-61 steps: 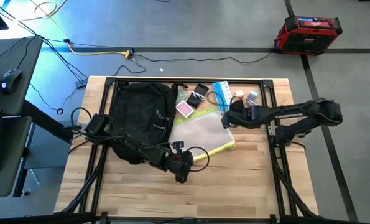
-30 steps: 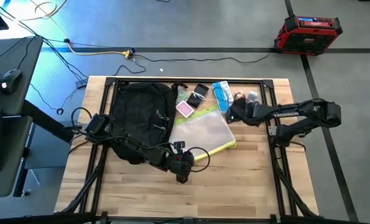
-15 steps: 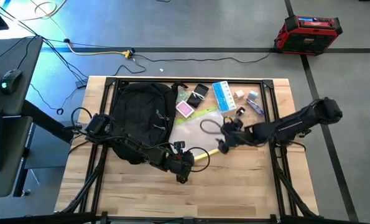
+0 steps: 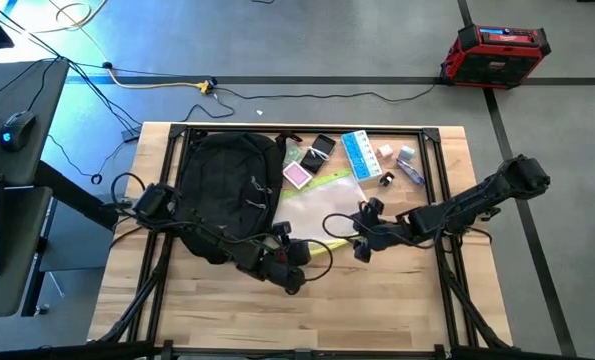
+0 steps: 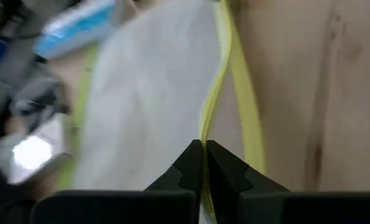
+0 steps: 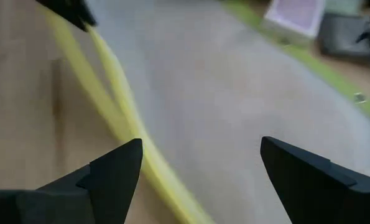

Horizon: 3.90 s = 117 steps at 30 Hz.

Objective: Unpack backpack
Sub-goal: Put the pill box into the transparent zip bag

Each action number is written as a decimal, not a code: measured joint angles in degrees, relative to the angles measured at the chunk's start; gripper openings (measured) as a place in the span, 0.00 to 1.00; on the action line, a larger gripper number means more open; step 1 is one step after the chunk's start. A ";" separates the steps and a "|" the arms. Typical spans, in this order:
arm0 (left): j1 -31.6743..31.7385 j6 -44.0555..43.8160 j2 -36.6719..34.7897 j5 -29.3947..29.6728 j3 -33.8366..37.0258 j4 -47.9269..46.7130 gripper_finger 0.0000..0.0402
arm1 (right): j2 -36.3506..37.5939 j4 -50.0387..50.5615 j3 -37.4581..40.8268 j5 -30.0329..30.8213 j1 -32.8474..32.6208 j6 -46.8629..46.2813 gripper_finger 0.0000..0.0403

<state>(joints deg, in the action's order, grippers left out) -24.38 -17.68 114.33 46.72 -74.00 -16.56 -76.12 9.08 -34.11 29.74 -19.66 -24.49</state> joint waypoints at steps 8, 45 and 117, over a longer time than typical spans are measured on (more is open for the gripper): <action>-2.25 3.71 -1.23 4.54 -0.07 1.23 0.00 | 0.59 -0.18 0.00 17.61 5.61 -13.23 0.78; -2.80 -8.53 -1.47 -14.63 -5.87 -18.96 0.40 | -10.14 -5.05 -0.26 -12.09 54.09 -5.12 0.78; 32.26 11.92 14.16 -35.67 -10.88 13.44 0.07 | 2.10 -7.26 5.64 -28.81 44.94 4.28 0.77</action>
<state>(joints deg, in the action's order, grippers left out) 7.88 -5.76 128.49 11.05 -84.88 -3.13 -74.02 1.82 -28.47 0.93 25.27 -20.21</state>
